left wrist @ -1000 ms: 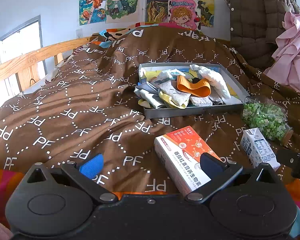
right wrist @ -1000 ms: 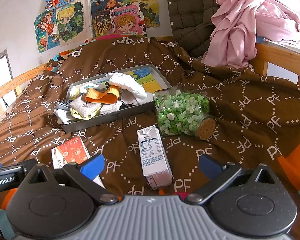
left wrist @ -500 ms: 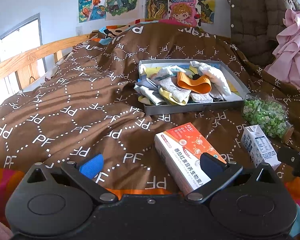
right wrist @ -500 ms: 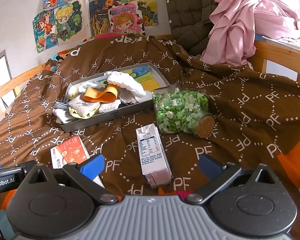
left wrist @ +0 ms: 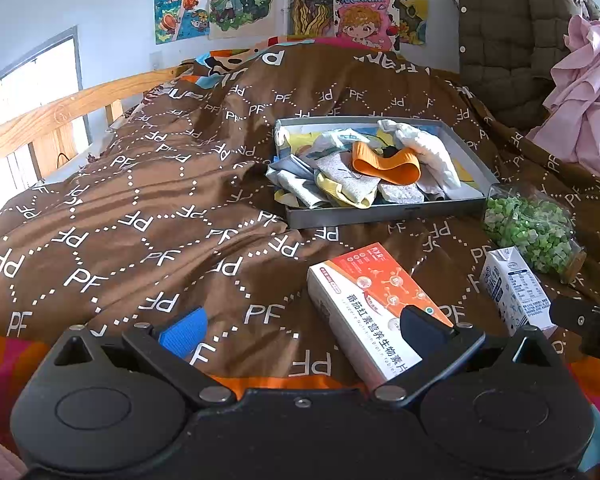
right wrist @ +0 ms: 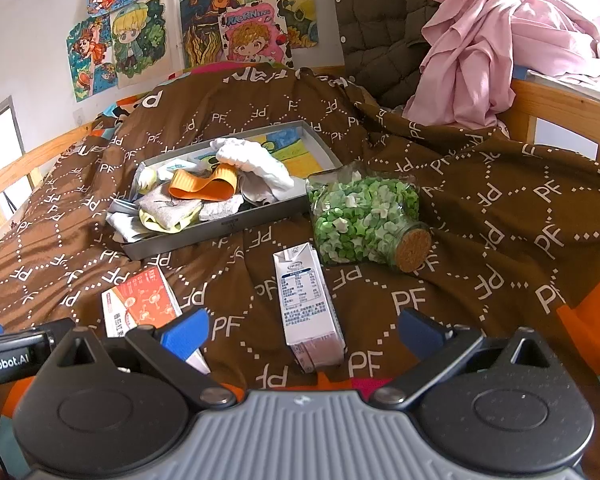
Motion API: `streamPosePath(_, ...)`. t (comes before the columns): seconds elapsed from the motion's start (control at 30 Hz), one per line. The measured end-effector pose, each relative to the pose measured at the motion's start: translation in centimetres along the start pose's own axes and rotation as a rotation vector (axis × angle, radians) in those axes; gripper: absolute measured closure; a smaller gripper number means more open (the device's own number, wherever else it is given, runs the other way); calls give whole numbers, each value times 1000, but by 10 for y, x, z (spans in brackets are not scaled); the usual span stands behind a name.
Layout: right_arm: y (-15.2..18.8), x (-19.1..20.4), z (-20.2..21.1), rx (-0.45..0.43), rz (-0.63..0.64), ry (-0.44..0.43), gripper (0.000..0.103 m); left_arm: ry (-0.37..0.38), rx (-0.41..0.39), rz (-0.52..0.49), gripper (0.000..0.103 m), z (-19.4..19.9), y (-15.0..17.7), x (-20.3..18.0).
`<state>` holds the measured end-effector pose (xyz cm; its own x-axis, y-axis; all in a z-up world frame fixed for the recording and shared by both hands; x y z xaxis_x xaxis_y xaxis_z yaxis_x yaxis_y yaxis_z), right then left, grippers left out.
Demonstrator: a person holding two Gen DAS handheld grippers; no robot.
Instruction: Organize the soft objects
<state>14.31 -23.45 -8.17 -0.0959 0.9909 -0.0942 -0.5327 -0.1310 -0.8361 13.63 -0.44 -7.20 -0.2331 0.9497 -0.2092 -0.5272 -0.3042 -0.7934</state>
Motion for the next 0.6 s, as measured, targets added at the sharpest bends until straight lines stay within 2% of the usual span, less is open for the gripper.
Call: streamPosePath(0.6,2,-1,-1,17,1,-5,0,-2,5,-1,1,0,1,0)
Point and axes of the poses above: each gripper's, at about its wrist camera, not at the fingertips, and z roughly against the way its jaws point, x to its left, y to its underside, the point moved 8 cm from there along -z, roughly the way its jaws point, and after that the axes turned 15 degrees about z, right-handed, at the moved point
